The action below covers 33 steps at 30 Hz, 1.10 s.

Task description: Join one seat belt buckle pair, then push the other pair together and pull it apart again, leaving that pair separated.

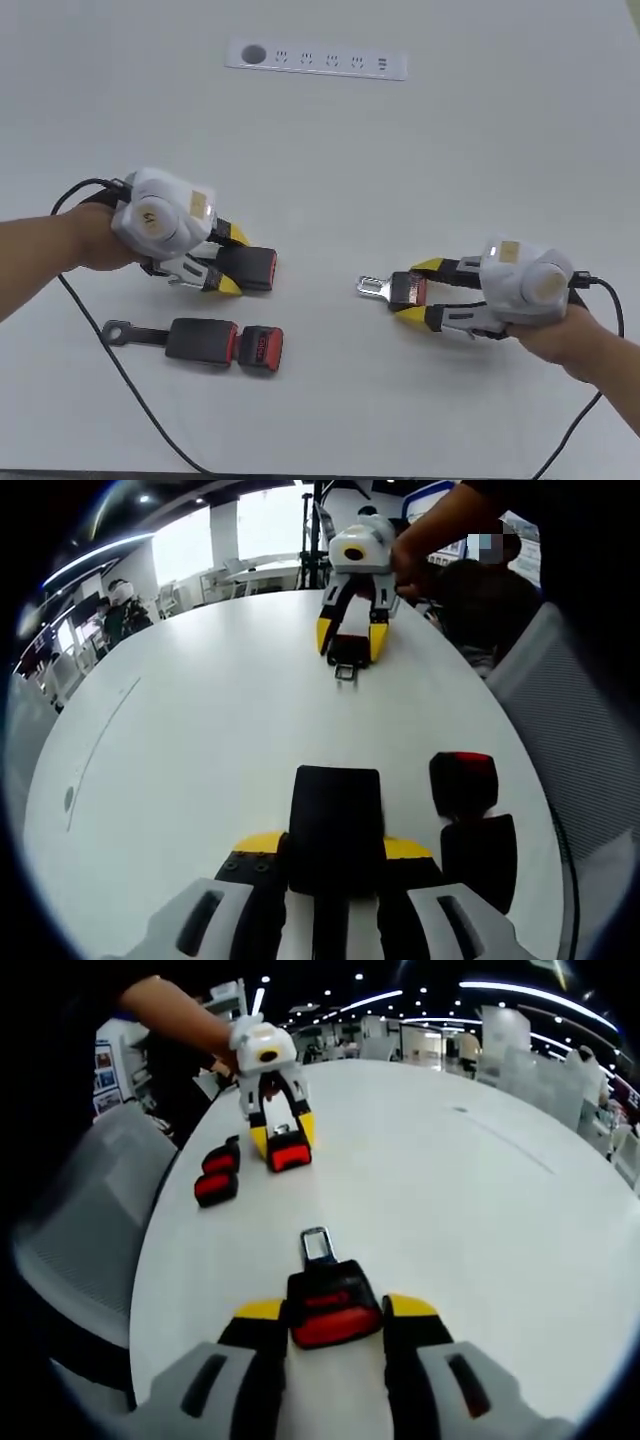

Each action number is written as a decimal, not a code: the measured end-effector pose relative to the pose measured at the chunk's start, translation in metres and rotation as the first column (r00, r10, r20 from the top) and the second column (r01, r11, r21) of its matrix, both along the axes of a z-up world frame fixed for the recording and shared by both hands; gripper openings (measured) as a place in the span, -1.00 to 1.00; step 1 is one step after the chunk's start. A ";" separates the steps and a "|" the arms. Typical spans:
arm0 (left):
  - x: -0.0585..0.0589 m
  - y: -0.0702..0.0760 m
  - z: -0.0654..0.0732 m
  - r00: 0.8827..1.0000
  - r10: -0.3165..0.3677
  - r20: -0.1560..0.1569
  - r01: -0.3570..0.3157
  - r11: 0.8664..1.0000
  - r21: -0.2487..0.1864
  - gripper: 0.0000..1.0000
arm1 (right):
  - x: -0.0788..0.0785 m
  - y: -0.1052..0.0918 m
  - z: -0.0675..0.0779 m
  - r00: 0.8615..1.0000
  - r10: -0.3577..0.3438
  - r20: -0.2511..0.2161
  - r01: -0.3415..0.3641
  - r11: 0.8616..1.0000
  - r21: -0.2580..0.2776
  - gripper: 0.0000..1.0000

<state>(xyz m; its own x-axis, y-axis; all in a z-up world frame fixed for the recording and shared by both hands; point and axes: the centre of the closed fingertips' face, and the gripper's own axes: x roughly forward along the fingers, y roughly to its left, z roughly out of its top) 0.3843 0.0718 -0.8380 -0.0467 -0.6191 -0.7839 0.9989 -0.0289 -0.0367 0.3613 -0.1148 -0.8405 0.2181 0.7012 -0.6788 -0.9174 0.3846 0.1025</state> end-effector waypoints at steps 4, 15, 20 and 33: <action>0.004 0.000 0.002 0.998 0.055 0.004 -0.055 0.998 0.020 -0.25 | 0.001 0.003 0.002 0.999 -0.035 -0.011 0.035 0.999 0.001 0.01; 0.020 0.018 0.052 0.932 0.364 0.010 -0.360 0.925 -0.121 0.39 | 0.017 0.014 0.027 0.962 -0.267 0.061 0.261 0.961 0.089 0.57; 0.007 0.036 0.062 0.888 0.461 0.004 -0.455 0.879 -0.143 0.55 | 0.011 0.018 0.037 0.941 -0.325 0.092 0.314 0.942 0.114 0.68; -0.039 0.101 0.101 0.700 0.713 -0.029 -0.686 0.662 -0.302 0.88 | -0.021 0.021 0.055 0.914 -0.388 0.116 0.372 0.918 0.138 0.87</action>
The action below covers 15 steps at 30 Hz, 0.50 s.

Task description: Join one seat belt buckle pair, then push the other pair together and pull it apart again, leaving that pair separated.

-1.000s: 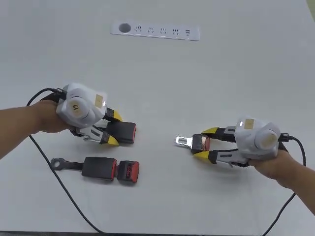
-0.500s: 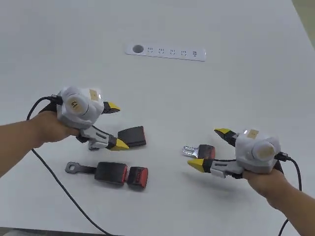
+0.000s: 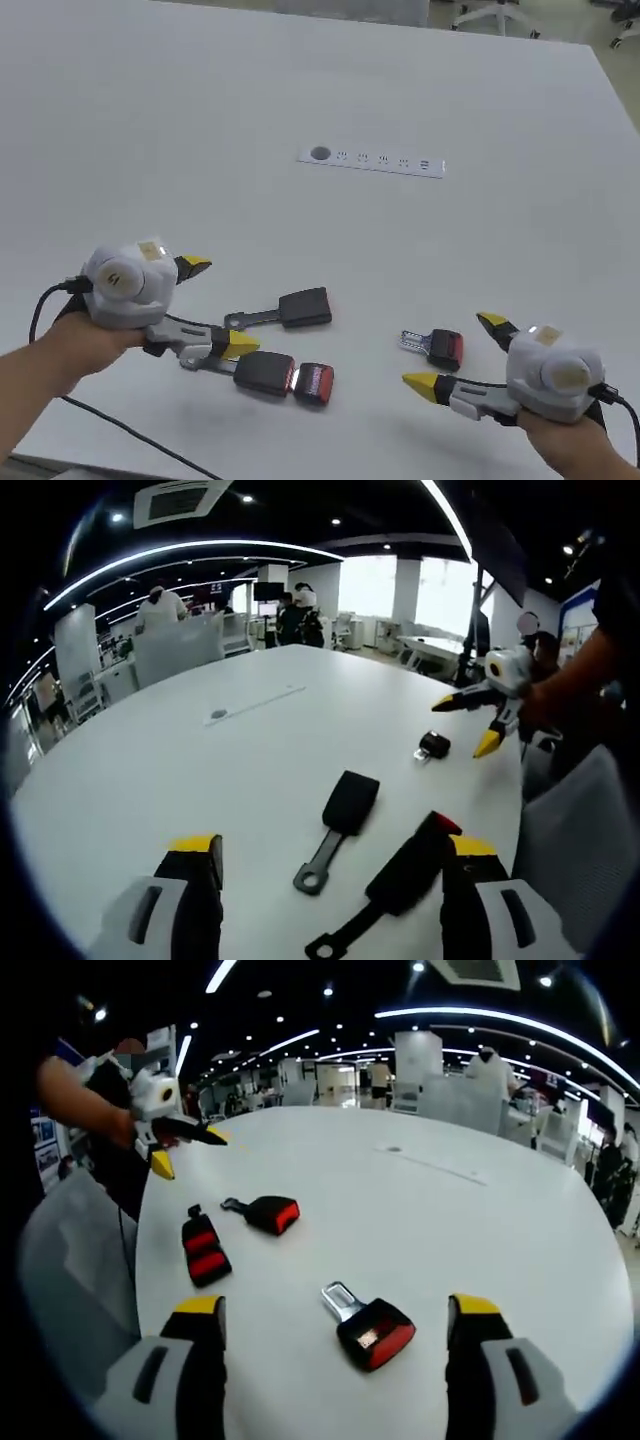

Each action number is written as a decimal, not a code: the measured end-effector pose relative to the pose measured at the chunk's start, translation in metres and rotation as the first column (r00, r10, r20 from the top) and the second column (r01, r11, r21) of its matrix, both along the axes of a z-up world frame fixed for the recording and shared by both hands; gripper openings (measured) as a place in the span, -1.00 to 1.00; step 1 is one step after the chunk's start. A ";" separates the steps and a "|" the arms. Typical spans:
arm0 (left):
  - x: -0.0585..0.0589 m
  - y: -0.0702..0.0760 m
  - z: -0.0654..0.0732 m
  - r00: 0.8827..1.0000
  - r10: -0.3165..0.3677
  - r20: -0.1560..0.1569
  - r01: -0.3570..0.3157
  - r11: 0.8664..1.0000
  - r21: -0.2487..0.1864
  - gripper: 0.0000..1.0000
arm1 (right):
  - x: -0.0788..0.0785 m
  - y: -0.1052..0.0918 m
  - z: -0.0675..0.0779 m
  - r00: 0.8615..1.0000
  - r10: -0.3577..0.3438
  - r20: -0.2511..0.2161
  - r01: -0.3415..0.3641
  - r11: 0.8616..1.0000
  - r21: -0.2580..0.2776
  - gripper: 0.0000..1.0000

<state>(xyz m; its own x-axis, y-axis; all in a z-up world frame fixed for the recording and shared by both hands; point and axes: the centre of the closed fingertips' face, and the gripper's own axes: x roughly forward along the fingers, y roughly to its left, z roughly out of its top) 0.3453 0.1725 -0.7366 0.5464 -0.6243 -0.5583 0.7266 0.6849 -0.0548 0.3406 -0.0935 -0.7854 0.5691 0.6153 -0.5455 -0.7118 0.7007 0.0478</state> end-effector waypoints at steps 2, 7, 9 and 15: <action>-0.005 0.006 0.003 1.000 0.031 0.005 -0.030 0.999 -0.018 0.93 | -0.005 0.000 0.004 1.000 -0.004 0.007 0.004 1.000 -0.001 0.87; -0.018 0.013 0.010 0.999 0.040 0.022 -0.039 0.999 -0.029 0.94 | -0.015 0.001 0.011 0.999 -0.030 0.020 0.030 1.000 0.010 0.90; -0.021 0.014 0.015 0.998 0.039 0.040 -0.037 0.999 -0.032 0.95 | -0.021 0.004 0.014 0.999 -0.029 0.028 0.029 1.000 0.011 0.90; -0.031 0.021 0.023 0.998 0.028 0.055 -0.026 0.999 -0.037 1.00 | -0.039 0.009 0.019 0.999 -0.011 0.042 0.011 1.000 0.003 0.91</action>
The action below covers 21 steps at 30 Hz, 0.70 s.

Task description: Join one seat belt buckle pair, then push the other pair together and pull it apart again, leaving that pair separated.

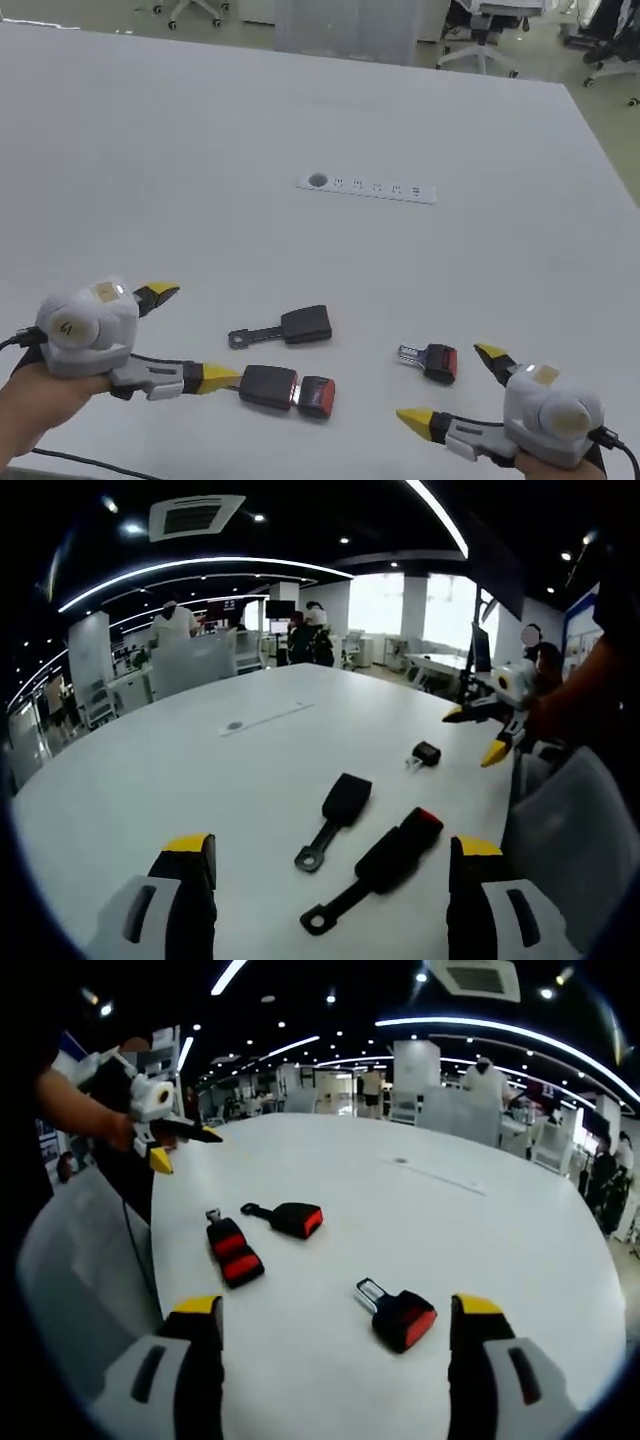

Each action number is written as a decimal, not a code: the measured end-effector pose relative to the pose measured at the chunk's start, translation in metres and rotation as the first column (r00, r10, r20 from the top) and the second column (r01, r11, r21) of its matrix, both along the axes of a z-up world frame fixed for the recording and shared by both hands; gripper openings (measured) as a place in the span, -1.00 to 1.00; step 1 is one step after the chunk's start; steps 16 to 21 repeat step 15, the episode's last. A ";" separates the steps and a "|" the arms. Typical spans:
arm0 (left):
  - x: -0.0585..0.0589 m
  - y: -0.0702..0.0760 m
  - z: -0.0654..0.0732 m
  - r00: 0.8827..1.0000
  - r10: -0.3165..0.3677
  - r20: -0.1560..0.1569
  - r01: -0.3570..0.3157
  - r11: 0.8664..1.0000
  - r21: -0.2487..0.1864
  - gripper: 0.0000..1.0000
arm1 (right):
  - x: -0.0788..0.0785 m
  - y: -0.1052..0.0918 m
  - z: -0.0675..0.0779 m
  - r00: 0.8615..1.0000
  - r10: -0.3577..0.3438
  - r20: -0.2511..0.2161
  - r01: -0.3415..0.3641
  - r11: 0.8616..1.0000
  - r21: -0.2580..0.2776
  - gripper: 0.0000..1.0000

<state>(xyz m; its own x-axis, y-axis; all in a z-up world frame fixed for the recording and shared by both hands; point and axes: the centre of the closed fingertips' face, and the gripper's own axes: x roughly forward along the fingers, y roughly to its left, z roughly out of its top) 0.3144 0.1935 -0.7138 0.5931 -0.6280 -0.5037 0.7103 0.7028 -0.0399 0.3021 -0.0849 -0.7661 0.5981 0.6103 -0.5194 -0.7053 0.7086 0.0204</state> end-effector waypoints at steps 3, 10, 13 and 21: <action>-0.005 0.002 0.001 1.000 -0.011 0.003 0.011 1.000 0.004 1.00 | -0.009 0.003 0.000 1.000 0.014 0.004 -0.014 1.000 -0.005 0.92; -0.013 0.004 0.002 1.000 -0.013 0.009 0.013 1.000 -0.003 1.00 | -0.025 0.008 0.002 1.000 0.014 0.008 -0.014 1.000 -0.002 0.92; -0.016 0.005 0.000 1.000 -0.014 0.006 0.014 1.000 -0.008 1.00 | -0.028 0.011 0.001 1.000 0.013 0.008 -0.013 1.000 -0.008 0.92; -0.017 0.005 0.000 1.000 -0.011 0.003 0.011 1.000 -0.011 1.00 | -0.028 0.012 0.002 1.000 0.010 0.008 -0.010 1.000 -0.002 0.93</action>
